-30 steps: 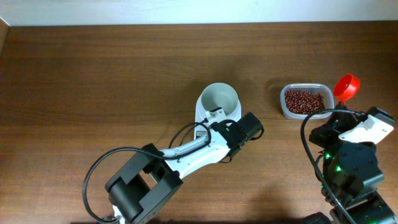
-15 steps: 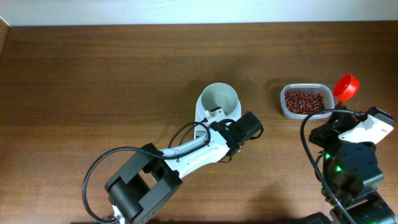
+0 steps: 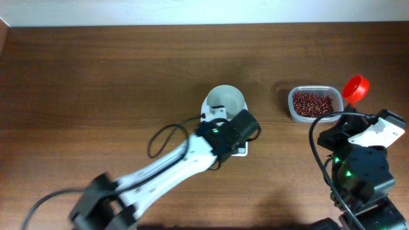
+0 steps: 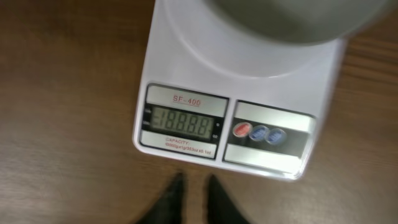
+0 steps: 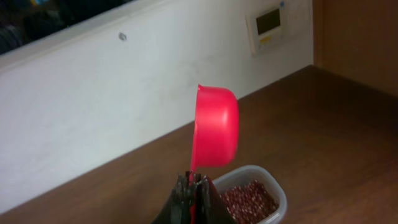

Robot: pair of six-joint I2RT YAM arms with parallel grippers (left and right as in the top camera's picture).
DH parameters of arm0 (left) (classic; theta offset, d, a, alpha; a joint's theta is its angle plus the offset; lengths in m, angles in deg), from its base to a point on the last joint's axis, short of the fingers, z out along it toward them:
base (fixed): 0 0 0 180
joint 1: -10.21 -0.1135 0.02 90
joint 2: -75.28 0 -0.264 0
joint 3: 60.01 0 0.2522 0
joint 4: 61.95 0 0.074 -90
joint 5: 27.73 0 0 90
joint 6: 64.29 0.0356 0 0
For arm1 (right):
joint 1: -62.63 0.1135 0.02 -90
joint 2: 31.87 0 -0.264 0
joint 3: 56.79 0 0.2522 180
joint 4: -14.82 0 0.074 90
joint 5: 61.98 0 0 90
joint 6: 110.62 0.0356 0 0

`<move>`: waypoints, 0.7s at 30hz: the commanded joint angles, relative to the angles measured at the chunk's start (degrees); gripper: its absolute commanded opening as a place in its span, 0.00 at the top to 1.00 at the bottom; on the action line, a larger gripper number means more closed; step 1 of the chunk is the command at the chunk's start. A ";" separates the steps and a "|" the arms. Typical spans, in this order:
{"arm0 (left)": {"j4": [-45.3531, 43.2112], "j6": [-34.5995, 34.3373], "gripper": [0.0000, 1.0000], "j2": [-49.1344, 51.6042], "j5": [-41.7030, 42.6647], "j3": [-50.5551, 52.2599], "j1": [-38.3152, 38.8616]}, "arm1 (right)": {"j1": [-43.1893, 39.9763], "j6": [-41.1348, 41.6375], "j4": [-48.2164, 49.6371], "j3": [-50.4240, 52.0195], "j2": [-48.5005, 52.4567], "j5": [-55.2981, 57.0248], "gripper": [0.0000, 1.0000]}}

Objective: Scoop and weigh 50g on scale
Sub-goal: 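Pull the left gripper back left away from the scale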

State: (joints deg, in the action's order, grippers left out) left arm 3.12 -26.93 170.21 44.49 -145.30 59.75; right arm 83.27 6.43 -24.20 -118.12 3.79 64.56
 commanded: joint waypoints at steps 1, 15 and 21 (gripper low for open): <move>2.40 14.25 0.60 -8.85 -0.59 -0.44 -4.20 | -0.48 -0.09 1.49 -1.09 0.92 -0.11 0.96; 7.50 22.82 0.01 -20.02 -2.51 -0.42 -16.09 | -0.48 -0.11 2.84 -1.09 10.01 -14.56 0.96; 6.21 36.00 0.01 -20.09 1.86 -0.92 -18.10 | -0.50 -0.11 -5.22 -1.09 10.05 -22.23 0.96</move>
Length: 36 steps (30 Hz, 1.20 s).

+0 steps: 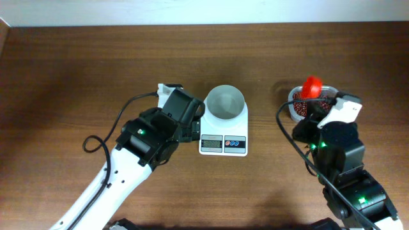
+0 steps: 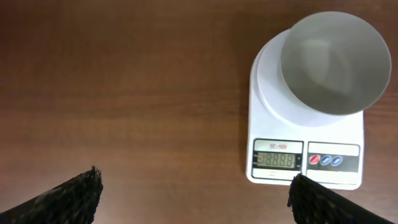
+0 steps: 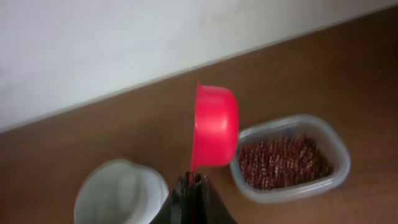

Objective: Scoop and weigh 50g on scale
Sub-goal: 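Pull the left gripper back left away from the scale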

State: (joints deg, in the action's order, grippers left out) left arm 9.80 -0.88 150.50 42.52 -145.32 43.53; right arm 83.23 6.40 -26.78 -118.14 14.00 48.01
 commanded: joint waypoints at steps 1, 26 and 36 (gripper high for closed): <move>-0.46 12.15 0.01 -0.37 6.82 -1.33 -2.86 | -0.52 -0.11 -4.07 -1.07 -0.20 -6.51 0.96; 12.39 60.61 0.01 -0.74 34.64 -8.52 -15.63 | -27.91 -11.21 -26.18 -7.89 -0.52 -32.74 0.96; 12.11 68.72 0.01 -0.83 42.25 -4.61 -21.40 | -27.91 -13.31 -26.14 -7.89 -3.56 -33.31 0.96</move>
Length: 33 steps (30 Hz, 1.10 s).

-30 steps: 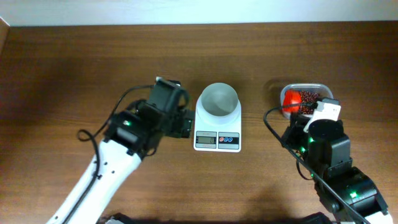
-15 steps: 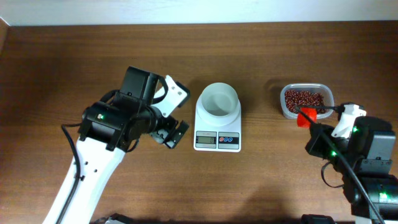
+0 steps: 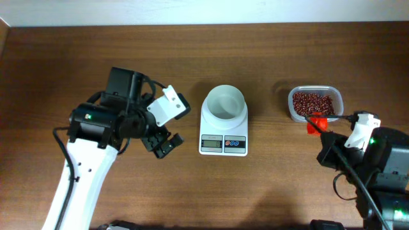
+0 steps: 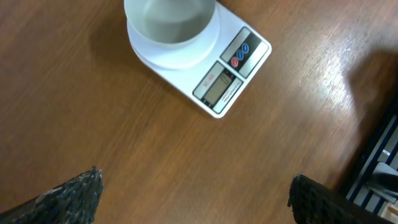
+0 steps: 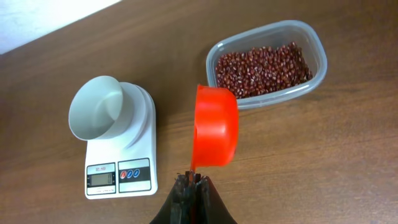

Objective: Scoop and weigh 50g on scale
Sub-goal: 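Pull the left gripper back left away from the scale, then move the red scoop with the right gripper over the bean tub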

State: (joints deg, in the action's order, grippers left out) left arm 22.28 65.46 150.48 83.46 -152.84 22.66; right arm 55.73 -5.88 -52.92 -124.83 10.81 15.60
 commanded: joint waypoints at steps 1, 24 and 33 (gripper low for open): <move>-0.76 2.38 0.01 -0.81 1.36 3.76 -0.52 | -0.42 -1.03 -0.07 -1.20 -0.37 -0.90 0.96; -1.84 1.73 0.01 -0.96 0.87 5.22 -0.50 | -0.42 -0.79 -0.02 -1.20 -0.37 -0.96 0.96; -1.84 1.73 0.01 -0.96 0.87 5.22 -0.50 | -0.35 0.72 0.15 -1.18 -0.37 -3.56 0.96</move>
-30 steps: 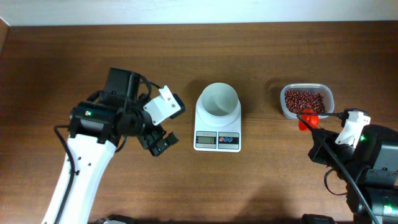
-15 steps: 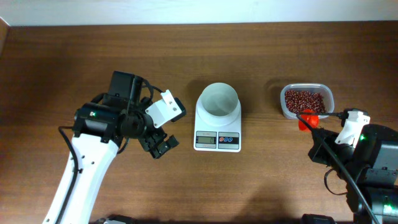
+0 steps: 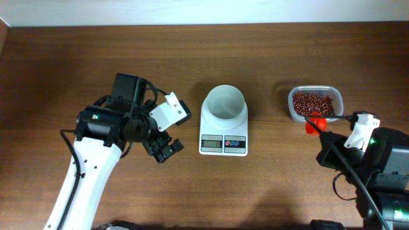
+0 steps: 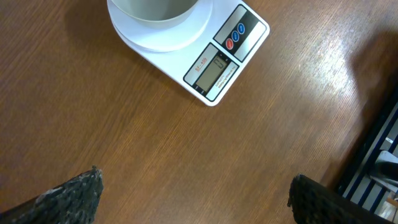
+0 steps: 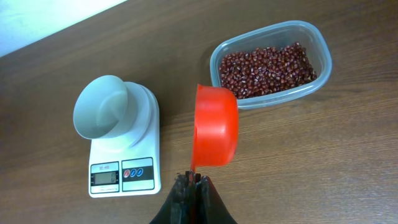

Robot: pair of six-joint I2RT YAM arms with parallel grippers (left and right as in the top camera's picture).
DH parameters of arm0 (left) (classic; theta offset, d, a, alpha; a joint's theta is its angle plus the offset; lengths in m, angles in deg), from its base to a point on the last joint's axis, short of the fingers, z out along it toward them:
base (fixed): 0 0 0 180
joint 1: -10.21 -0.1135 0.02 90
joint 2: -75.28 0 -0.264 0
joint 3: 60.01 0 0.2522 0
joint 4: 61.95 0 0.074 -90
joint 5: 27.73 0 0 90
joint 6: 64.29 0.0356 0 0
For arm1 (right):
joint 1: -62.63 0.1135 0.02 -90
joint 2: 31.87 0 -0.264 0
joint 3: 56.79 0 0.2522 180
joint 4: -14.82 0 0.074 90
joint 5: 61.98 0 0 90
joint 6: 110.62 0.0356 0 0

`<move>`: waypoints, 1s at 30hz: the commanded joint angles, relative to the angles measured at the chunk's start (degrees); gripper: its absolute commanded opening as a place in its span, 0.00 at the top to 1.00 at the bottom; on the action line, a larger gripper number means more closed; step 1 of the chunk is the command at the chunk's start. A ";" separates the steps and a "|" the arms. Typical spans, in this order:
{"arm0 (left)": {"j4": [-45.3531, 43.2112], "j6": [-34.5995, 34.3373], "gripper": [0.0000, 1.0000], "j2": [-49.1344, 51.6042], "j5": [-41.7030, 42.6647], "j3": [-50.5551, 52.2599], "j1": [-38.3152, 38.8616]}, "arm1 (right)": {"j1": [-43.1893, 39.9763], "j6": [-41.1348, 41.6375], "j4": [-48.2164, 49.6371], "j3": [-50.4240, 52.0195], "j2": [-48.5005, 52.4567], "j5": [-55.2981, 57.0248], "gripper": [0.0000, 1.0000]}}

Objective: Scoop and weigh 50g on scale
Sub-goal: 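Move the red scoop with the right gripper over the bean tub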

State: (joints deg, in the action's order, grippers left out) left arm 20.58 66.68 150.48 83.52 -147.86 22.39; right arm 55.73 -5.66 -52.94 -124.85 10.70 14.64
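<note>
A white scale (image 3: 223, 142) stands mid-table with an empty white cup (image 3: 224, 102) on its platform; the display (image 5: 104, 177) is lit. A clear tub of red beans (image 3: 312, 103) sits to its right. My right gripper (image 5: 193, 178) is shut on the handle of a red scoop (image 5: 214, 133), held edge-on just in front of the tub. Left of the scale, my left gripper (image 4: 194, 186) hangs above the bare wood, open wide, with nothing between its fingers. The scale (image 4: 217, 59) lies at the top of that view.
The wooden table (image 3: 96, 64) ends at a white wall along the far edge (image 3: 204, 24). Dark metal framing (image 4: 373, 168) shows past the table's near edge in the left wrist view. Cables loop off both arms.
My left gripper has shifted slightly nearer the scale, still open. My right gripper and the red scoop have hardly moved, staying just in front of the bean tub.
My left gripper was shut low in front of the scale's display, which showed all digits. Then it was open and drawn back to the left, and it stays there. My right gripper held the scoop high at the far right, then over the tub, then in front of it.
</note>
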 commanded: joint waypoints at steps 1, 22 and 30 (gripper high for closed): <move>-0.13 0.50 0.01 -0.96 0.81 0.24 -0.24 | -0.35 0.52 0.11 -1.16 -0.26 -2.99 0.96; -0.13 0.50 0.01 -0.96 0.81 0.24 -0.24 | -0.31 2.43 -2.23 -1.09 -0.26 -5.86 0.96; -0.13 0.50 0.01 -0.96 0.83 0.24 -0.24 | -0.31 2.40 -2.03 -1.09 -0.26 -3.96 0.96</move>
State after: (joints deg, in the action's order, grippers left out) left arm 20.58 66.68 150.48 83.50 -147.86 22.39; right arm 55.73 -3.67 -55.13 -124.85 10.70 9.89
